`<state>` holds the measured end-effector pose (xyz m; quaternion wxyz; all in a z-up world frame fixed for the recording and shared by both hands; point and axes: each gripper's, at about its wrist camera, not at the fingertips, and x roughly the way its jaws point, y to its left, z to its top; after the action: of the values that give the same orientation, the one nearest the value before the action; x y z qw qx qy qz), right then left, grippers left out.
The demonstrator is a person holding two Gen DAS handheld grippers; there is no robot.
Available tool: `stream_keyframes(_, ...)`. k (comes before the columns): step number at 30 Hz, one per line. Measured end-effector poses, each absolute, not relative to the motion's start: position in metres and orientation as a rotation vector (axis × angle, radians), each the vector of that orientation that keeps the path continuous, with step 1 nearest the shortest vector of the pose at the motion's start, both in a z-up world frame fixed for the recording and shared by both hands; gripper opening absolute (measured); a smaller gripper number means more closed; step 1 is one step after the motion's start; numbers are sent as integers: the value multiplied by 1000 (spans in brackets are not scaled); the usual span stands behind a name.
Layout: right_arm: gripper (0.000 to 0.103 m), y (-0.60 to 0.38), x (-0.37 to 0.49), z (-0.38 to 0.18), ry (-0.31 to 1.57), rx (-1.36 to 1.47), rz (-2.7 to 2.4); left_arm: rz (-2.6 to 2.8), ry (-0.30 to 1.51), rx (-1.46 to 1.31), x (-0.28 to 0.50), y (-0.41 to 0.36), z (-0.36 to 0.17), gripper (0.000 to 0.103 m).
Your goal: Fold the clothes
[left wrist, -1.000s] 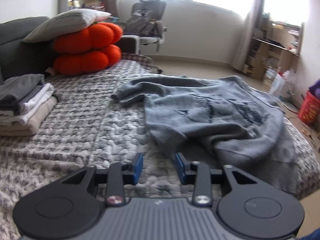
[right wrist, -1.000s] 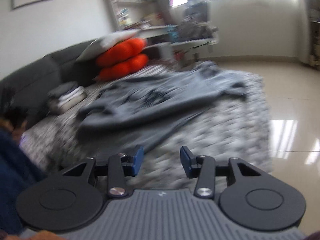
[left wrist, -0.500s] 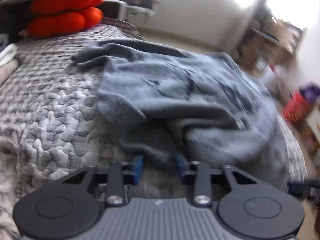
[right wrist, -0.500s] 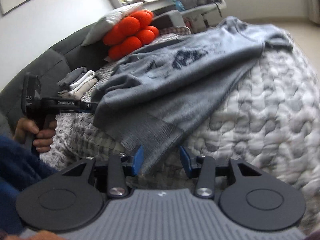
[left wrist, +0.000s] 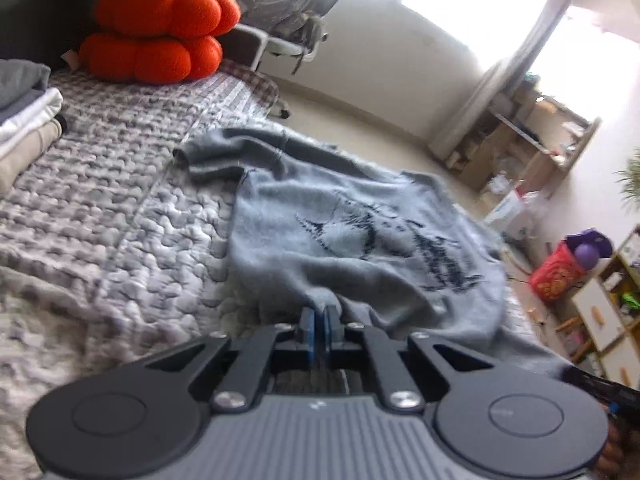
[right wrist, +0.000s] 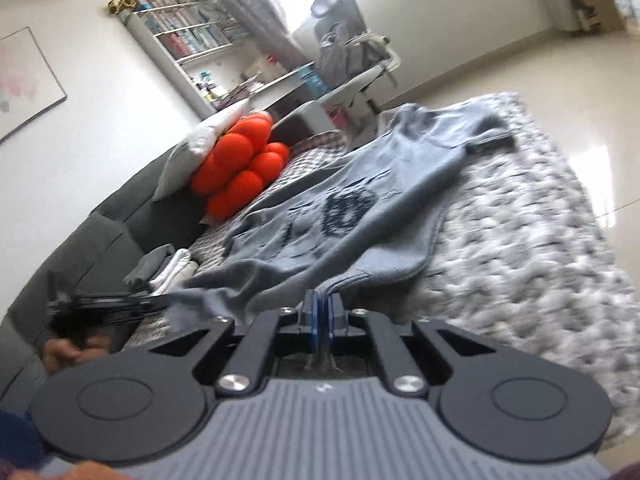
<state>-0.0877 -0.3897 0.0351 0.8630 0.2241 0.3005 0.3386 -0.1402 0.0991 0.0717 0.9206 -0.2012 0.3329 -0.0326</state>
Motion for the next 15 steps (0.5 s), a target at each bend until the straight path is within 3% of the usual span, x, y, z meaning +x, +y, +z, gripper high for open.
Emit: stream_keyframes(15,5,-416,-116,8,729,388,566,-61,842,-311,-161,103,30,1)
